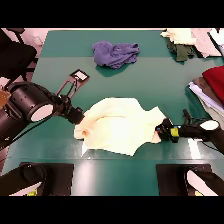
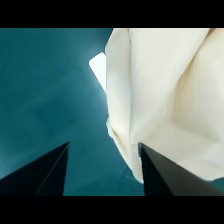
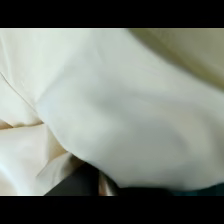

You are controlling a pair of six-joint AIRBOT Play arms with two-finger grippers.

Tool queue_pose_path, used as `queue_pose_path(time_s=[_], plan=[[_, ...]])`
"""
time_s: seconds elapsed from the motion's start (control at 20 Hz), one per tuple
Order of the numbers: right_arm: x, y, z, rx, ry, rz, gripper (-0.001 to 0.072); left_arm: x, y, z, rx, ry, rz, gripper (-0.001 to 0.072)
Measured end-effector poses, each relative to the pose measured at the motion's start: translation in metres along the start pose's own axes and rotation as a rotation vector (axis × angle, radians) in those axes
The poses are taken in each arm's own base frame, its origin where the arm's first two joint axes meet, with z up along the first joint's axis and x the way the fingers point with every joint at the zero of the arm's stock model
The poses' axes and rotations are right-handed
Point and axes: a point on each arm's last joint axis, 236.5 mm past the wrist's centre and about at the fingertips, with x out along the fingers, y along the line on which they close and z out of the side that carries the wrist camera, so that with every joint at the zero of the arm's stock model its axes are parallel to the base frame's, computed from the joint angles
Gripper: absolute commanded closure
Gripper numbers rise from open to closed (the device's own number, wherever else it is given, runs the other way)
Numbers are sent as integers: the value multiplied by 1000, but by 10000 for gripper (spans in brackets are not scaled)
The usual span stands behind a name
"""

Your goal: Fold the shirts.

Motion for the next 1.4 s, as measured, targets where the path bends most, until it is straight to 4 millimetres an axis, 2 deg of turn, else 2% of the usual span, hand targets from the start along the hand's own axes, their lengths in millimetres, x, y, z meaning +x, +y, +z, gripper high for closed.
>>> queue_pose_path(time_s=[0.05,0.15,0.25,0.4,0.5,0.65,0.75,0.85,0.95,1.25,1.3,1.35,1.4], plan=[[3,7,7,-37,-25,3,685,2,6,7,-30,-26,9,281],[4,24,18,-115,-69,14,686,7,25,23,-113,-85,20,280],[-3,42,30,-199,-124,23,687,17,46,35,-207,-125,18,281],[-31,74,44,-285,-216,74,687,44,62,40,-312,-109,-52,280],[-57,89,55,-323,-287,99,687,75,64,37,-364,-60,-125,280],[-86,97,59,-356,-336,109,687,128,41,33,-468,40,-335,280],[-94,97,55,-379,-337,107,687,159,21,32,-550,94,-490,279],[-98,97,52,-393,-332,103,687,179,0,29,-607,147,-622,280],[-101,97,51,-401,-333,102,687,188,-19,23,-623,196,-719,280],[-104,98,51,-407,-339,103,687,196,-37,7,-574,268,-791,284],[-104,98,51,-408,-339,103,687,196,-41,3,-544,280,-788,473],[-104,98,51,-408,-339,103,687,197,-46,-3,-501,296,-780,631],[-104,98,51,-407,-340,103,687,197,-54,-9,-463,313,-787,680]])
